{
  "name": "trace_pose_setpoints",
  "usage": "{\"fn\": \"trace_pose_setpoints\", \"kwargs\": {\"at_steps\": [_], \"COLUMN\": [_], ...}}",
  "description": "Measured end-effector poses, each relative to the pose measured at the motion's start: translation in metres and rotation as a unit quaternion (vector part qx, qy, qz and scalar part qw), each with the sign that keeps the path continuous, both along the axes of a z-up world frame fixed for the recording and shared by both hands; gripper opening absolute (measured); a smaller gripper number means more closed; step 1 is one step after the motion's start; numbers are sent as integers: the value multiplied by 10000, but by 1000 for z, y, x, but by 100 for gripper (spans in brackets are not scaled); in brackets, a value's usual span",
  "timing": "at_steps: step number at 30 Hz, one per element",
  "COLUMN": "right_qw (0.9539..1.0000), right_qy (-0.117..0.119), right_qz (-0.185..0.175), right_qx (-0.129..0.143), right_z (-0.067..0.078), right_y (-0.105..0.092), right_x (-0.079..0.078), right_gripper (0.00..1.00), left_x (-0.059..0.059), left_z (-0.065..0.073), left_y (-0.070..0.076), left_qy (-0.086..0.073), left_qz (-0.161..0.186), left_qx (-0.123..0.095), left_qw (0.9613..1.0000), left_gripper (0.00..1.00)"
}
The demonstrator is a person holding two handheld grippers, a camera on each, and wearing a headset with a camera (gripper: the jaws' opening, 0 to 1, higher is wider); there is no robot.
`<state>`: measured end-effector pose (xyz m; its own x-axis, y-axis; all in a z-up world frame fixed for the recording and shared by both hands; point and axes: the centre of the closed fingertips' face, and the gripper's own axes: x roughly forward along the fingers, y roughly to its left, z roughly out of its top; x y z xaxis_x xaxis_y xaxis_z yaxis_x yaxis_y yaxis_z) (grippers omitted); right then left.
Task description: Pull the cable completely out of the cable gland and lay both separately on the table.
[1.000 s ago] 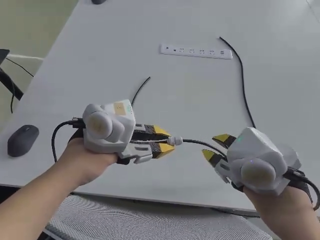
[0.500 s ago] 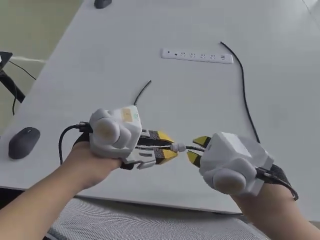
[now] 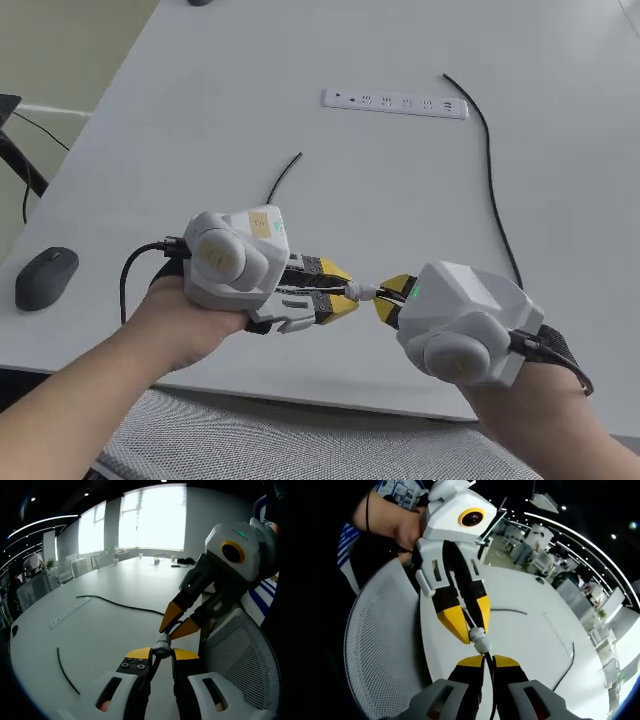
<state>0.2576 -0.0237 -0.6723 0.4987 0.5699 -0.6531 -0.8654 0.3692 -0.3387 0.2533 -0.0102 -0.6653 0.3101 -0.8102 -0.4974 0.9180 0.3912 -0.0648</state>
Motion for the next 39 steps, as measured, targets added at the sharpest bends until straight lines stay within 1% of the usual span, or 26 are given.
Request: {"fn": "trace_pose_setpoints", "kwargs": {"at_steps": [9,12,21,24,27,31,33,34,36,38,39], "right_qw": [9997,9995,9977,9961,9950,9923,9896,9883,9871,9836,9829], "right_qy": [134,175,326,416,455,538,638,658,673,750,755], "right_qz": [-135,-188,-535,-712,-833,-1054,-1206,-1284,-1356,-1521,-1564], "right_qx": [170,189,252,307,319,364,445,499,525,610,617], "right_z": [0,-1,-8,-12,-15,-19,-22,-23,-25,-29,-30], "right_y": [-1,-3,-19,-26,-32,-41,-46,-49,-52,-57,-59], "right_x": [3,5,13,16,19,23,24,25,26,26,27], "right_gripper": [0,0,0,0,0,0,0,0,0,0,0], "left_x": [3,4,4,3,3,4,4,4,5,5,5], "left_z": [2,3,5,6,7,7,7,7,6,6,6], "left_y": [-2,-2,0,0,1,2,3,3,3,4,4], "left_qy": [-7,-10,-3,-6,-5,-7,-8,-29,-70,-74,-78], "left_qz": [14,23,75,86,101,109,113,102,82,74,74], "left_qx": [-43,-50,-78,-80,-86,-92,-101,-93,-68,-66,-74], "left_qw": [10000,10000,9999,9999,9999,9999,9999,9999,9999,9999,9999], "left_gripper": [15,15,15,15,15,15,15,15,15,15,15]}}
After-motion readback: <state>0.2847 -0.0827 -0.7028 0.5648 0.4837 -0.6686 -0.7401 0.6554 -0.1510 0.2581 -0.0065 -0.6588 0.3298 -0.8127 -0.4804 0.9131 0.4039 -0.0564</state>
